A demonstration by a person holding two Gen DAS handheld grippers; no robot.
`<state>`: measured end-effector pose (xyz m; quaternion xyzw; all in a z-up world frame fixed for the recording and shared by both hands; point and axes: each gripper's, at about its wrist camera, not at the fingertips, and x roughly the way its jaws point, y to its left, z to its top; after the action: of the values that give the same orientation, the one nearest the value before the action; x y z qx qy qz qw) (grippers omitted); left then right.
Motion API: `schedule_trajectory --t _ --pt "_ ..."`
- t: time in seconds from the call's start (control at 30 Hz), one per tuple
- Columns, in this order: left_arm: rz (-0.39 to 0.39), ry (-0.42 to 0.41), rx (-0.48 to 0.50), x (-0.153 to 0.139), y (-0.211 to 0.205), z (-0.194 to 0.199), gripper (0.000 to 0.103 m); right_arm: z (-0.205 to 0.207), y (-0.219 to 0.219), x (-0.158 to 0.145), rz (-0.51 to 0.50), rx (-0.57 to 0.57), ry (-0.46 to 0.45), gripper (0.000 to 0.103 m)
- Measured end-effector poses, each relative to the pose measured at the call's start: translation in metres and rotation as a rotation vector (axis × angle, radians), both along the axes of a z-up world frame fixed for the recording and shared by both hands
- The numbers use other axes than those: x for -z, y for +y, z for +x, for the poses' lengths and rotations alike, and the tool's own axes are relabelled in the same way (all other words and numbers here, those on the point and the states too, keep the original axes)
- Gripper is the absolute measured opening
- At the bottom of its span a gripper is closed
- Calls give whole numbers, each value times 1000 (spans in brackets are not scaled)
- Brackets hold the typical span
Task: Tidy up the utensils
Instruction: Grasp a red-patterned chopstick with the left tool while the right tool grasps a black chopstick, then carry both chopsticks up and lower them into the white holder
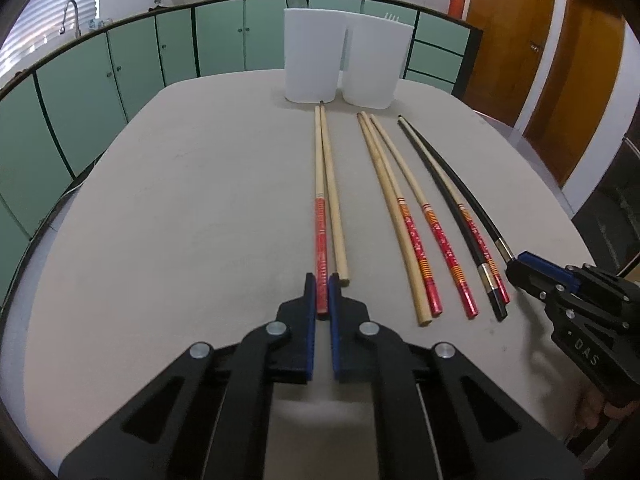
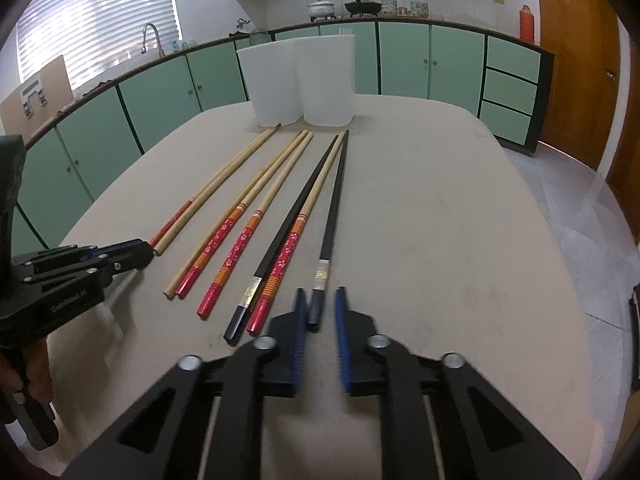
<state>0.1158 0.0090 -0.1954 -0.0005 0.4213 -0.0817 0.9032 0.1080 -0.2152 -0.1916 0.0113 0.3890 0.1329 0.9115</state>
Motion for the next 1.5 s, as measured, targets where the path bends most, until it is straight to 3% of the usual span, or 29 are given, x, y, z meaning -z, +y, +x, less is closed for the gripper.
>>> schedule_trajectory --t 0.13,0.3,0.47,0.9,1.2,1.5 --pt "-12 -2 14 -3 -1 -3 5 3 -5 -3 11 -10 14 8" --pt "13 -69 20 -27 2 -10 5 2 -17 -16 29 -5 -1 7" --pt "31 -153 29 -59 2 -15 5 2 -27 -43 26 -4 -61 7" --pt "-10 -364 22 -141 3 -8 5 14 -49 -129 81 -6 -215 6" --pt "-22 -400 52 -174 -8 15 5 48 -59 -176 141 -35 -216 6" --pt "-61 -405 68 -191 -8 21 5 61 -53 -202 111 -131 -209 6"
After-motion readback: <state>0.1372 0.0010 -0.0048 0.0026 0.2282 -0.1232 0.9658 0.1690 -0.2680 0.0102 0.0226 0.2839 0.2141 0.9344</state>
